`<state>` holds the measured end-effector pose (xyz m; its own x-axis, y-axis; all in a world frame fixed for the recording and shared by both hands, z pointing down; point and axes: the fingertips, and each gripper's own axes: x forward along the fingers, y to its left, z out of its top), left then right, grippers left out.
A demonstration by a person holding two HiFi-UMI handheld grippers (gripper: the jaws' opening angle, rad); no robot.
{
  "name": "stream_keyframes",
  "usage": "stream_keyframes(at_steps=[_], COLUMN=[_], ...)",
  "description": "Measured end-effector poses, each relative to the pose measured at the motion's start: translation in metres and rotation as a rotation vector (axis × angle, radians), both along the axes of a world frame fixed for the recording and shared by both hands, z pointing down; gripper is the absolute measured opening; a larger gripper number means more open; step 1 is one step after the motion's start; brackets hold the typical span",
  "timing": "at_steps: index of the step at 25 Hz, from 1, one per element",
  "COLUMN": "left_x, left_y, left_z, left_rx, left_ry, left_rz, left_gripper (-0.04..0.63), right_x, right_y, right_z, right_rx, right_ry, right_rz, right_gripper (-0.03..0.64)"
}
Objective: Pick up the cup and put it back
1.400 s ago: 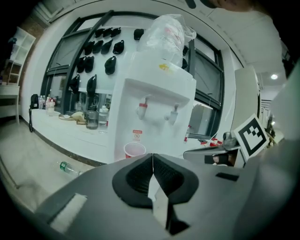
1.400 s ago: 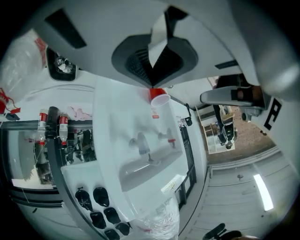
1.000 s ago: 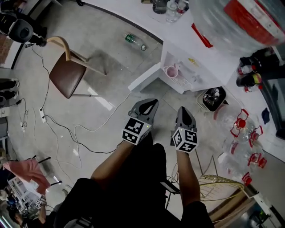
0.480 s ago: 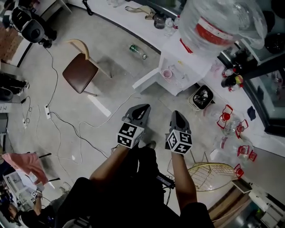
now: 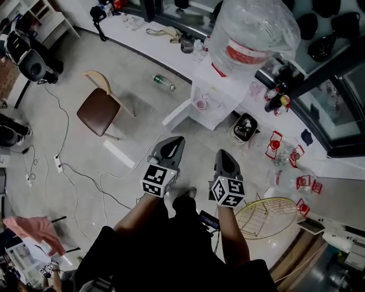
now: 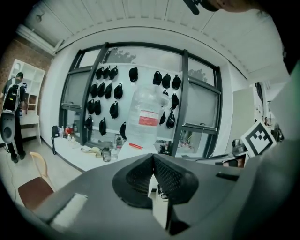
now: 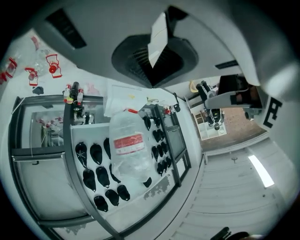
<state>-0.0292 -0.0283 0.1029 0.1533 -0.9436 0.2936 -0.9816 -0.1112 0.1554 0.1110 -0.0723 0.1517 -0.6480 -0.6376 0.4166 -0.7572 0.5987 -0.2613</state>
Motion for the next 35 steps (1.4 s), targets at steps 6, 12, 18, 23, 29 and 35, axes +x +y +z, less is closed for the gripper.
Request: stream_keyframes(at_steps=[6, 12, 18, 23, 29, 35], left_x=[-0.018, -0.031, -0.042, -0.046, -0.046, -0.048], left_y=[0.021, 0.044, 0.069, 0.078, 0.079, 0.076], left_z=[-0.038, -0.051, -0.061, -0.057, -0.056, -0.056], left_rx=[0.067, 0.089, 0.115, 0.106, 0.114, 0.113], left_ry=[0.032, 0.014, 0.008, 0.003, 0.0, 0.002], left_rz=[0.027, 0.09, 0.111, 0.125, 0.138, 0.135], left_gripper=[0.006, 0.006, 0.006, 0.006, 0.006, 0.006], right_x=[-0.007, -0.011, -0.016, -0.019, -0.024, -0.027], right_y=[0.023, 0.063, 0.093, 0.101, 0.11, 0.11], right_z=[-0.052, -0.085, -0.1, -0.105, -0.102, -0.098], right_rx=[0.083, 0.134, 0.16, 0.184, 0.178, 0.166], right_ry=[0.0, -0.017, -0.009, -0.013, -0.027, -0.015], right_rz=[0.058, 0.106, 0.136, 0.152, 0.154, 0.146], right_gripper=[-0.005, -0.005, -0.006, -0.005, -0.006, -0.006])
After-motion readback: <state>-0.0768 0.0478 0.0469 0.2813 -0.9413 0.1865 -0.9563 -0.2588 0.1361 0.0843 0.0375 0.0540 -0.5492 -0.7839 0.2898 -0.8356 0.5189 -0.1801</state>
